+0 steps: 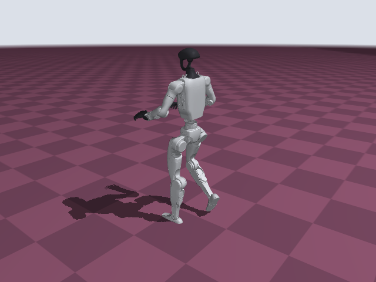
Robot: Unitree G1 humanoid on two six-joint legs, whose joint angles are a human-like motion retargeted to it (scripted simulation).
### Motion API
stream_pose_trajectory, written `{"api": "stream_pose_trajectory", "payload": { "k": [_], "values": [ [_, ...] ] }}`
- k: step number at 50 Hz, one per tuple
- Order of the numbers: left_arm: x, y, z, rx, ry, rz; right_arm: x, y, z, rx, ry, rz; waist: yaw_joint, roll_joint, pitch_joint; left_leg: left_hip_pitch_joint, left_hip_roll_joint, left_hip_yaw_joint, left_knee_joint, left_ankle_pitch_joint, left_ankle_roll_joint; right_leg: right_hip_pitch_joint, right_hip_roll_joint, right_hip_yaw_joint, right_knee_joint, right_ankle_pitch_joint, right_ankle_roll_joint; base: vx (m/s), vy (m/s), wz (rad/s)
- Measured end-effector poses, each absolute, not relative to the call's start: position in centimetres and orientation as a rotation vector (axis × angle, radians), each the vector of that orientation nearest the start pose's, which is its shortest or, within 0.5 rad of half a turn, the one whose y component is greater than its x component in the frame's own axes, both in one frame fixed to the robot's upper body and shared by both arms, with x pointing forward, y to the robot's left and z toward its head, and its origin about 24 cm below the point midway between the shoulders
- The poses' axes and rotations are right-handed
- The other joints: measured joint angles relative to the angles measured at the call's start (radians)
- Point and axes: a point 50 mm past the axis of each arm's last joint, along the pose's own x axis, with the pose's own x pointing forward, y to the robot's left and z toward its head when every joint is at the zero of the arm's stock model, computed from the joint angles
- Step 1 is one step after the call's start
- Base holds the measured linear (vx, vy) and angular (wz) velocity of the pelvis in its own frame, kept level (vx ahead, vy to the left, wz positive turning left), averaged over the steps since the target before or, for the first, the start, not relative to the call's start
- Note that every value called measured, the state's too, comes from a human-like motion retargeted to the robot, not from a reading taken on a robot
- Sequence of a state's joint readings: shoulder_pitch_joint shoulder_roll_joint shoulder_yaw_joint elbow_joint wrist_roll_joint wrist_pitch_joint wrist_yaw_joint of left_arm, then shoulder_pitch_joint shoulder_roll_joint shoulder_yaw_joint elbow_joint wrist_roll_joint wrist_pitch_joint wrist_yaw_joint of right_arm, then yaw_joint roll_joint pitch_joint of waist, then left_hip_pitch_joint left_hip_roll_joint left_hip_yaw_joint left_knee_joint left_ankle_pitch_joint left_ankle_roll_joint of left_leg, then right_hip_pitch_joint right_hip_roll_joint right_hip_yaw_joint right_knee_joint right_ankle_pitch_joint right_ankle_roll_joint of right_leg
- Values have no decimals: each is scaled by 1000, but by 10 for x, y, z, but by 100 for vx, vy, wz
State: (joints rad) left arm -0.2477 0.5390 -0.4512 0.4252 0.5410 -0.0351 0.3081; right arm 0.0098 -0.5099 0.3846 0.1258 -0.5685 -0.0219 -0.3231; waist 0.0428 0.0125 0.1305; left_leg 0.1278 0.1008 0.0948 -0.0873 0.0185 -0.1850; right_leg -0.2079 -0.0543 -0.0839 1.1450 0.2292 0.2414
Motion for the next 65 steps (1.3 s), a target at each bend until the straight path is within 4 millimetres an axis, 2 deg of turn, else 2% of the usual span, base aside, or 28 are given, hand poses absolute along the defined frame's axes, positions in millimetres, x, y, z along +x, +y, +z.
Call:
{"api": "stream_pose_trajectory", "payload": {
  "k": [3,5,7,9,13,17,19,22,26,27,30,33,34,35,37,38,40,42,44,47,48,50,52,54,57,60,62,65],
  "values": [
    [290,189,18,1234,-63,-127,241,-183,21,-1108,-118,108,9,10,12,-4,22,4,0,-13,46,-325,-57,-44,414,-148,-130,15,15,-6],
    [293,188,18,1245,-41,-142,248,-183,26,-1104,-131,82,11,23,24,7,47,13,0,-20,46,-512,-35,-46,615,-249,-169,16,10,-25],
    [294,191,16,1247,-13,-149,256,-182,34,-1083,-159,45,3,52,33,14,83,16,0,-17,41,-683,25,-58,754,-273,-161,15,6,-20],
    [294,195,19,1249,-13,-109,264,-179,45,-1082,-210,21,0,85,38,12,114,25,0,-11,44,-864,80,-74,869,-279,-194,14,4,-22],
    [289,194,20,1226,-33,-79,274,-169,53,-1199,-290,81,-25,125,73,48,138,21,0,-14,19,-1113,61,-127,1073,-351,-228,19,5,14],
    [286,193,18,1208,-30,-79,279,-157,46,-1402,-352,159,-39,142,111,105,144,18,0,-23,-4,-1220,47,-156,1153,-436,-232,23,3,20],
    [284,193,16,1202,-17,-83,279,-154,46,-1403,-369,158,-46,145,107,116,142,11,0,-29,0,-1220,39,-157,1132,-466,-230,23,4,23],
    [282,194,14,1195,-3,-87,277,-155,47,-1336,-344,169,-45,134,72,106,123,6,0,-47,13,-1177,7,-149,1036,-471,-242,22,4,4],
    [278,193,12,1175,-4,-84,270,-158,39,-1325,-293,212,-12,86,-11,77,65,22,0,-85,30,-1035,-98,-166,795,-474,-306,24,2,-26],
    [278,193,13,1170,-9,-85,268,-160,37,-1320,-278,219,-5,76,-32,66,57,22,0,-94,31,-985,-103,-173,704,-469,-301,25,-5,-2],
    [281,191,17,1148,-27,-101,263,-167,32,-1278,-217,229,-4,67,-84,42,60,0,0,-117,20,-785,-39,-175,326,-432,-212,28,-6,31],
    [275,187,14,1115,-33,-113,252,-174,21,-1276,-159,238,-15,20,-146,31,-11,-26,2,-144,9,-537,-75,-167,-112,-416,-163,39,-4,64],
    [274,187,16,1094,-47,-119,248,-181,22,-1268,-147,219,-42,25,-107,86,-10,-57,7,-159,-8,-352,-78,-209,-313,-404,-145,48,-2,170],
    [273,187,20,1067,-66,-127,243,-189,25,-1258,-139,191,-81,40,-40,170,4,-99,15,-178,-31,-121,-71,-268,-537,-390,-123,54,-7,159],
    [271,186,26,1038,-120,-103,238,-191,24,-1216,-139,197,-76,-8,-49,197,-67,-111,44,-217,-25,45,-81,-220,-792,-360,-35,57,-14,39],
    [271,189,31,1031,-153,-92,240,-193,28,-1179,-152,191,-58,-23,-20,230,-87,-103,76,-240,-18,147,-65,-184,-924,-312,2,50,-25,-77],
    [270,197,35,1032,-165,-75,243,-195,32,-1160,-162,170,6,-14,-9,245,-76,-30,149,-266,-28,243,3,-102,-1096,-203,20,42,-43,-169],
    [266,206,36,1031,-145,-55,249,-198,34,-1176,-159,155,65,12,9,213,-52,37,301,-256,-32,290,47,-44,-1160,-137,20,34,-42,-196],
    [259,214,35,1024,-114,-34,254,-200,36,-1190,-145,152,100,21,32,110,-56,58,561,-216,-24,310,32,9,-1159,-130,20,28,-13,-149],
    [250,220,42,1039,-122,-6,259,-207,41,-1227,-123,94,109,9,45,-170,-90,35,1039,-180,-32,284,-36,61,-1106,-160,20,22,8,-53],
    [250,221,49,1039,-159,12,260,-208,44,-1235,-134,69,104,2,55,-259,-94,43,1182,-207,-5,283,-62,64,-1092,-175,20,21,7,16],
    [254,215,62,1050,-215,-2,262,-212,46,-1233,-118,62,100,-20,60,-465,-87,46,1467,-272,-3,278,-103,53,-1084,-188,20,17,-1,53],
    [260,210,73,1037,-261,-7,261,-216,45,-1235,-96,61,99,-39,65,-660,-60,69,1710,-348,36,277,-139,36,-1078,-202,20,16,-4,60],
    [264,205,81,1008,-289,-4,260,-219,42,-1234,-67,76,111,-60,76,-844,-47,86,1910,-410,46,278,-169,33,-1072,-209,20,16,-4,20],
    [271,199,86,945,-304,4,262,-219,41,-1231,-38,103,138,-102,105,-1113,-36,117,2135,-483,21,263,-217,54,-1056,-215,20,14,-3,-22],
    [279,193,82,908,-280,-17,265,-217,43,-1238,-31,119,159,-150,156,-1350,-10,153,2278,-521,-16,251,-267,81,-1018,-226,20,15,0,-23],
    [282,187,75,879,-249,-39,263,-212,35,-1280,-1,152,132,-161,203,-1444,-21,183,2313,-528,-20,353,-304,56,-1108,-166,20,18,8,20],
    [287,182,67,899,-238,-40,264,-205,32,-1304,-2,186,126,-169,267,-1537,-8,163,2337,-540,-50,449,-302,40,-1156,-137,20,19,-1,-16]
  ]
}}
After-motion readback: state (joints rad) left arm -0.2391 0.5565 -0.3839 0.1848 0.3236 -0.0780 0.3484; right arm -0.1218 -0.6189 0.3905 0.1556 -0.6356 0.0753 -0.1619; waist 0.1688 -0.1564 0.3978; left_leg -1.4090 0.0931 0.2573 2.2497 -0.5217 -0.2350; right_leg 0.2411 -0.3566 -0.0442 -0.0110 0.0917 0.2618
